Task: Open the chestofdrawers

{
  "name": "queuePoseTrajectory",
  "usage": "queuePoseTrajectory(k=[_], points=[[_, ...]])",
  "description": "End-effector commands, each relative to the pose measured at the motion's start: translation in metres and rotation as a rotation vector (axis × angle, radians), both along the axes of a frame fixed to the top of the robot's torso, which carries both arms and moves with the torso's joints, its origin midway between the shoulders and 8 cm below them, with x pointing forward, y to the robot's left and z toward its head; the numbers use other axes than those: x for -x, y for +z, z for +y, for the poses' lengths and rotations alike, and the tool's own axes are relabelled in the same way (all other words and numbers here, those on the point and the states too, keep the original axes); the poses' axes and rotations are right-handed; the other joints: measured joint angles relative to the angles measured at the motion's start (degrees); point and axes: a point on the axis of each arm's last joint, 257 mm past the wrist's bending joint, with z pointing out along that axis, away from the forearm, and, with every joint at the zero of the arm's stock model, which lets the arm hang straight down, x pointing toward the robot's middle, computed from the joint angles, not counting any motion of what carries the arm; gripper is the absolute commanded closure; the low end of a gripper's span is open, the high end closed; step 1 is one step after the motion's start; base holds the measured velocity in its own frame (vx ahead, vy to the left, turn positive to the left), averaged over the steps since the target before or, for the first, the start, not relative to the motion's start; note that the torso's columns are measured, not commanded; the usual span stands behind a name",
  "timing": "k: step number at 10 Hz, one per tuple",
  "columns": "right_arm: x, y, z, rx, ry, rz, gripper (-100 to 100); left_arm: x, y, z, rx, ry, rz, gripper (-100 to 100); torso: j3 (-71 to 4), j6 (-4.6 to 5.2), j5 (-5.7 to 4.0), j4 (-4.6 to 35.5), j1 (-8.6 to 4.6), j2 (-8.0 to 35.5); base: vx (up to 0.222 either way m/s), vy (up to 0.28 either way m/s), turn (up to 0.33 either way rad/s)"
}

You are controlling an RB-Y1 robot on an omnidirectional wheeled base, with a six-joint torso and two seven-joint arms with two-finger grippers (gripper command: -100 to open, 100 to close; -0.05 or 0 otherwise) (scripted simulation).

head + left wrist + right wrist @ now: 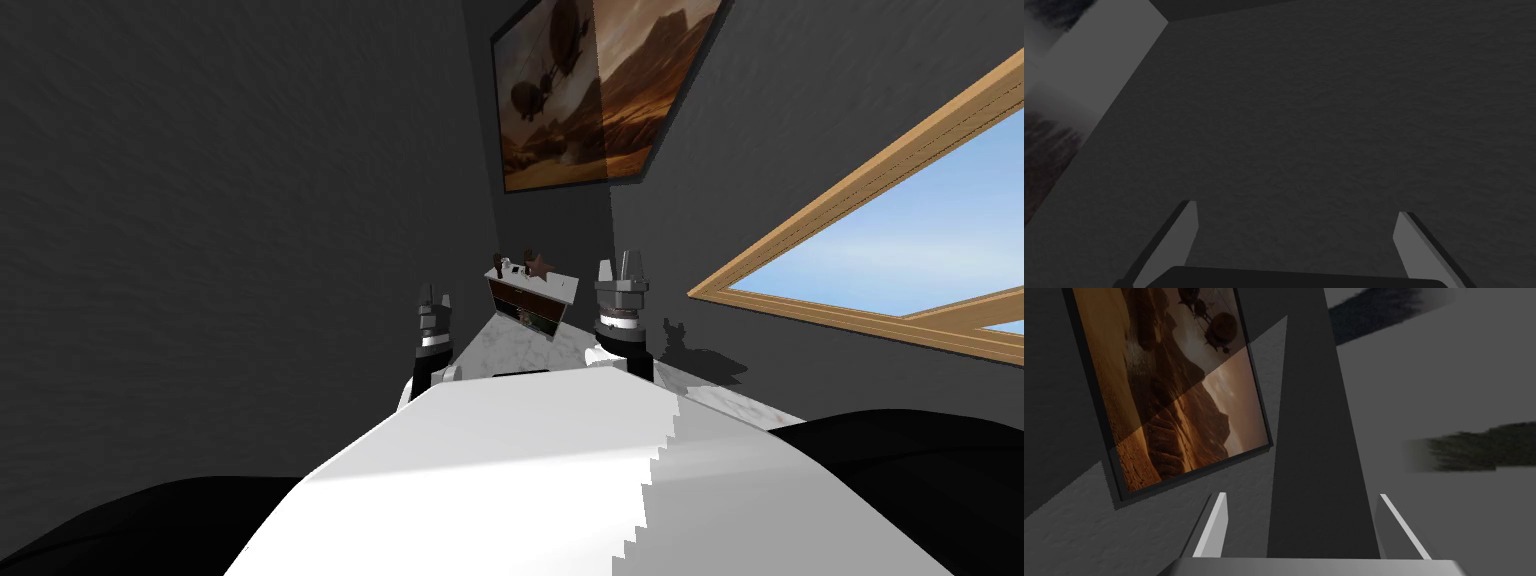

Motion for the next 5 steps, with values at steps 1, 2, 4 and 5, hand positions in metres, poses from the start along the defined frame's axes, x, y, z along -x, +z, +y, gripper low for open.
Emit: queuePoseTrajectory(k=[1, 2, 4, 5], points=[[0.0000, 0.0000, 0.0000, 0.000, 0.000, 0.000, 0, 0.0000, 0.0000, 0.0000, 0.000, 0.000, 0.000, 0, -4.67, 0.00, 0.00, 2.35, 0.00, 2.32, 0.000, 0.000, 0.000], [0.0000, 0.0000, 0.0000, 0.000, 0.000, 0.000, 0, 0.0000, 0.0000, 0.0000, 0.000, 0.000, 0.000, 0, -12.00, 0.00, 0.00, 6.00, 0.00, 5.97, 0.000, 0.000, 0.000], [0.0000, 0.0001, 0.0000, 0.000, 0.000, 0.000, 0, 0.0000, 0.0001, 0.0000, 0.000, 0.000, 0.000, 0, -28.50, 0.00, 0.00, 14.24, 0.00, 14.22, 0.000, 0.000, 0.000], [0.0001, 0.0001, 0.0000, 0.000, 0.000, 0.000, 0, 0.0000, 0.0001, 0.0000, 0.000, 0.000, 0.000, 0, -36.92, 0.00, 0.00, 18.46, 0.00, 18.45, 0.000, 0.000, 0.000]])
